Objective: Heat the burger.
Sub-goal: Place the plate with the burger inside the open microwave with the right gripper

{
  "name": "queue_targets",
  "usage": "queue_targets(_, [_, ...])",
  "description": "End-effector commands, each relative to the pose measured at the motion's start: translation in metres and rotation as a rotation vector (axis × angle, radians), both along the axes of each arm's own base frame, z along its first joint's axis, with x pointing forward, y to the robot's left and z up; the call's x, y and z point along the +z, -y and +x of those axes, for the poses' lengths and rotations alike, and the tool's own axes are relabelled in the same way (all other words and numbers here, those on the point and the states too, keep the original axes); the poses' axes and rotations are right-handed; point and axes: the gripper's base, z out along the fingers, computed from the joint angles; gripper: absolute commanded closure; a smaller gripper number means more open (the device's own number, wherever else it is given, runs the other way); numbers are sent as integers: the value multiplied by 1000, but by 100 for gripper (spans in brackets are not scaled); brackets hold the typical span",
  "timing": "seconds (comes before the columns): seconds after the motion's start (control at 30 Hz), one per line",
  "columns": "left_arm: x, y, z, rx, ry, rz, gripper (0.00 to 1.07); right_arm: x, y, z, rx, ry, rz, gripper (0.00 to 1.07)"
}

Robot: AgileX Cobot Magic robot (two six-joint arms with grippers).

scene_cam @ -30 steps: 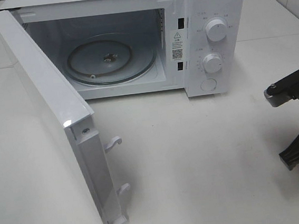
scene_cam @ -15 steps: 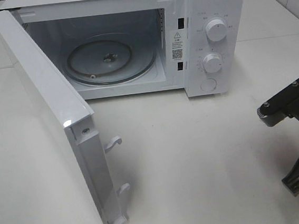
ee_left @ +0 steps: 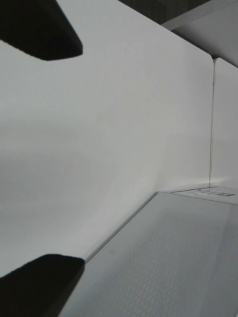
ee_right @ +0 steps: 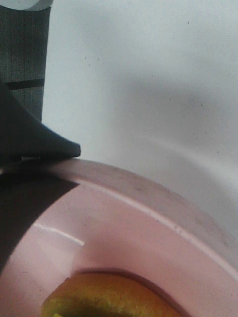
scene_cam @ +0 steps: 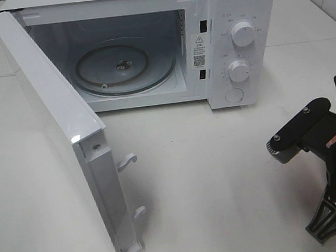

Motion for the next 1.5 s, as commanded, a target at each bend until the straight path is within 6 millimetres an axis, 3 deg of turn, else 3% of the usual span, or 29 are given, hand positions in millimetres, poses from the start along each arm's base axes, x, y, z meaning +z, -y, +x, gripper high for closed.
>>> queue_targets(0.03, [-1,1,-3,-8,31,-3,6,3,1,-4,36,14,-64,107])
queue_targets(0.77, [-1,1,-3,-8,31,-3,6,3,-10,-1,258,24,-61,107])
queue_targets(1.5, [-1,1,-3,-8,31,-3,6,5,-22,9,651,31,-110,104])
